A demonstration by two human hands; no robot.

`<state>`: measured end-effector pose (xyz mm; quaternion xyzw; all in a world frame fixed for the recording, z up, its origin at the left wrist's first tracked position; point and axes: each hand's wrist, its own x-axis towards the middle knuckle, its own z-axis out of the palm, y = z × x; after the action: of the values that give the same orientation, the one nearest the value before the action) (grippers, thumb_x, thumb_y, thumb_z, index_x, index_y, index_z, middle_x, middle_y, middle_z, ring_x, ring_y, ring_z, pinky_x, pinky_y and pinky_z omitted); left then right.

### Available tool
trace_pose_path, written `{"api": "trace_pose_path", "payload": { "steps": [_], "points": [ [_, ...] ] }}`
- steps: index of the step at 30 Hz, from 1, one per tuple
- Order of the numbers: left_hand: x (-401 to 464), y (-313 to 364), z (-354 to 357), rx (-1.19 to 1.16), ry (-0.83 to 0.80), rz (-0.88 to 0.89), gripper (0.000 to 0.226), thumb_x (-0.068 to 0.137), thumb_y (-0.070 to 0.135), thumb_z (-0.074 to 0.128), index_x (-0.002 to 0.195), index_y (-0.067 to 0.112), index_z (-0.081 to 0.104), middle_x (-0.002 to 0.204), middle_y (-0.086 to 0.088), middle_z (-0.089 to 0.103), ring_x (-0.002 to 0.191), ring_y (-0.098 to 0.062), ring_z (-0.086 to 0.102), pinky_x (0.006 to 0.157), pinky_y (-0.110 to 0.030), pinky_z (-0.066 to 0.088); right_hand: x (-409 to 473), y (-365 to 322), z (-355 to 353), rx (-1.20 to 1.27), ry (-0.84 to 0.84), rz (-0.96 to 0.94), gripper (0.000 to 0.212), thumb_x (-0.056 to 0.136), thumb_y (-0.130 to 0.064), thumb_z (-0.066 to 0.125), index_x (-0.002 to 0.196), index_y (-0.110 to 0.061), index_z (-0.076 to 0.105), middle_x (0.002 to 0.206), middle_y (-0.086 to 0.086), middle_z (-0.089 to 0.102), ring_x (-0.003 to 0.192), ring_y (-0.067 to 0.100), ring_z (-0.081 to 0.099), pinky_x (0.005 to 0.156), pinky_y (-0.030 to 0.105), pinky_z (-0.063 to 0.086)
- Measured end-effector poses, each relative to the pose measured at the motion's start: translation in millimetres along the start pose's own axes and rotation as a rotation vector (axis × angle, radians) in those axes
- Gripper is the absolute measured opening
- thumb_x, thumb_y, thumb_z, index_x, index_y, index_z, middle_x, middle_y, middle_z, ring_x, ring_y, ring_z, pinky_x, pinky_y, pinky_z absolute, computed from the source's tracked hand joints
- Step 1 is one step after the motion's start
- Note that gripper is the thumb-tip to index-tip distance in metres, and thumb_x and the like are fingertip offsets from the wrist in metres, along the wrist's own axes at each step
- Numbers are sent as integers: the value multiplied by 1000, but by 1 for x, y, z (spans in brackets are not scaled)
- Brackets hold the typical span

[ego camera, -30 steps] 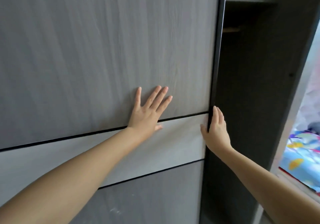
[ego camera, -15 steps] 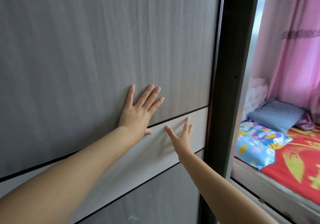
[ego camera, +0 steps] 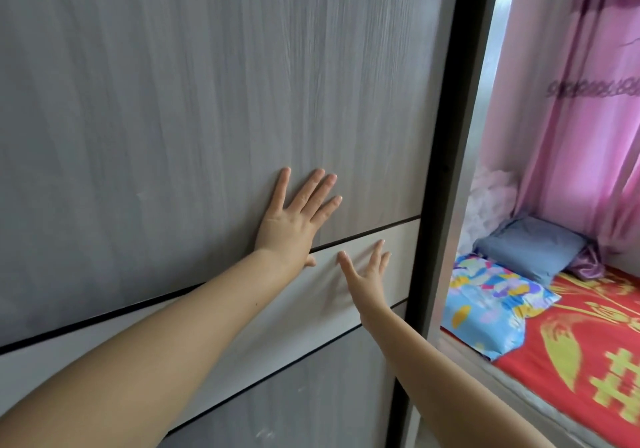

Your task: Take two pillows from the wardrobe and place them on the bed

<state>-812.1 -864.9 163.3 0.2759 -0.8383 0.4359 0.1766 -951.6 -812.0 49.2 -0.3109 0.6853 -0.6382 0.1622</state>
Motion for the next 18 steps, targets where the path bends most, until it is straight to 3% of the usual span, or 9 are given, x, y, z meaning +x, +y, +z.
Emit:
{"api": "trace_pose_path", "payload": {
  "steps": [3,18],
  "points": [
    [11,10,-2,10,1,-3,116,73,72,52,143,21,-26,154,-8,-31,142,-27,-27,95,-64,-26,10,3,-10,-7,-2,3,99,82,-58,58,146,-38,-16,156,-5,-28,147,20,-13,118,51,10],
    [40,32,-2,36,-36,-9,116,73,74,51,143,23,-26,154,-8,-32,141,-28,-29,95,-64,-29,36,10,-34,18,11,9,101,79,-59,61,147,-41,-12,157,-7,-25,148,23,-1,115,48,18]
  ]
}}
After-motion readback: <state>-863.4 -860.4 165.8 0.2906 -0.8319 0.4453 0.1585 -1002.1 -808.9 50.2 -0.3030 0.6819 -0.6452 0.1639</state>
